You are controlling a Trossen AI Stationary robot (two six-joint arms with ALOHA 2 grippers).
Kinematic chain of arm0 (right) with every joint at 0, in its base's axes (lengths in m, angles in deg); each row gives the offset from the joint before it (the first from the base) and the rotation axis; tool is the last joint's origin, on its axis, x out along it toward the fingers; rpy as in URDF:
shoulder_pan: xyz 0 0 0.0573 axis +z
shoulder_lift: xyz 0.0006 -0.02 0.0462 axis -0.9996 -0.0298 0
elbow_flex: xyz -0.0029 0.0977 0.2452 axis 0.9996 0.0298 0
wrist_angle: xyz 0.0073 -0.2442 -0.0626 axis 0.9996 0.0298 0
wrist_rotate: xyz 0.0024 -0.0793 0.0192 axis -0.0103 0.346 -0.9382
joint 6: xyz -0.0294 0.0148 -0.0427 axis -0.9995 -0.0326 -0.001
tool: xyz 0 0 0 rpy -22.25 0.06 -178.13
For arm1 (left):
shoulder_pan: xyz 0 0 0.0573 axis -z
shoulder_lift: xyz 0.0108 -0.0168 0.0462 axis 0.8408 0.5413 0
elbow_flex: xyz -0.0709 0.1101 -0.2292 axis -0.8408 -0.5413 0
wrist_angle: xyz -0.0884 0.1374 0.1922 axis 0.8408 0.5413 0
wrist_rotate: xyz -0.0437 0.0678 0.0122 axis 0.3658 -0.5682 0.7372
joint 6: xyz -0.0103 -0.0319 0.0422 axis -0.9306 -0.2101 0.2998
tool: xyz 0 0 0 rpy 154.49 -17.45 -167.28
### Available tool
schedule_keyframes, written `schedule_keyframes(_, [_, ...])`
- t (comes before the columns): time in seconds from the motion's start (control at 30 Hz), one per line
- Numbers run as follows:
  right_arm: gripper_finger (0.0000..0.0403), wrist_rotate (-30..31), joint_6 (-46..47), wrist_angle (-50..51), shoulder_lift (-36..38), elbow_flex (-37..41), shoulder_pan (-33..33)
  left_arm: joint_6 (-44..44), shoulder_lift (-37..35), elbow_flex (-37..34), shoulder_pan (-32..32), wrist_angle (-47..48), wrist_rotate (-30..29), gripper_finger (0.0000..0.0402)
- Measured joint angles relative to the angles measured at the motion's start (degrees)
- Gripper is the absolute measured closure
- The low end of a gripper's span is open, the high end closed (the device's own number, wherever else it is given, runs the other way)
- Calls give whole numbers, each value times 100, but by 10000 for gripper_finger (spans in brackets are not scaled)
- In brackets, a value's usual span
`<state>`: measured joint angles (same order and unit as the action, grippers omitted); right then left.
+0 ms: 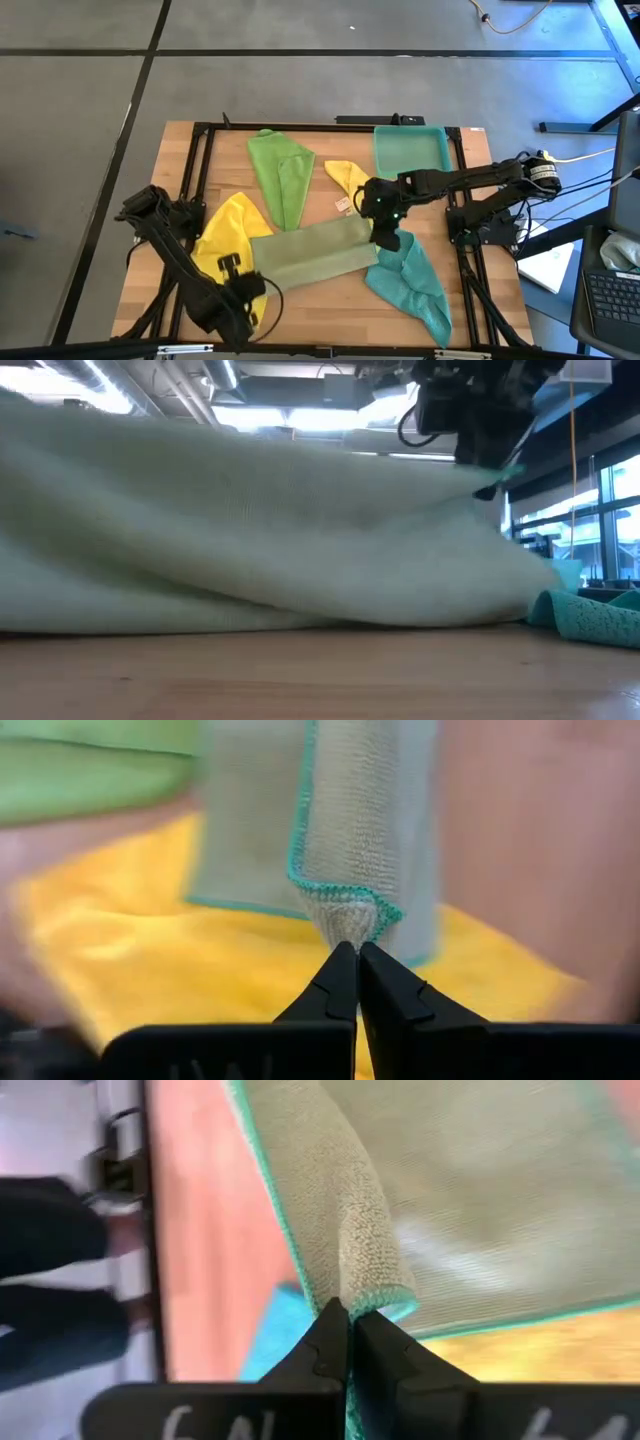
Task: Fold microfiber towels
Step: Fold the light green microfiber cloth
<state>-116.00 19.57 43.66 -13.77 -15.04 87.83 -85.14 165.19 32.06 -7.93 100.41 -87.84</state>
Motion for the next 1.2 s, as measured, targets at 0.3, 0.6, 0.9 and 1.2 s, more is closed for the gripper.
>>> schedule_keyframes(0.3, [394,500,-335,3,0,0,-463,404,-4,-1025,-376,-718,40,401])
schedule_keyframes(0.6, [394,1049,-471,-60,0,95,-860,452,-4,-1596,-757,-959,-12,402])
schedule_keyframes(0.9, [389,960,-438,-286,0,553,-962,634,-4,-1793,-1110,-987,-140,401])
schedule_keyframes(1.2, [308,975,-278,-743,2,634,-962,644,-4,-1798,-1099,-995,140,401])
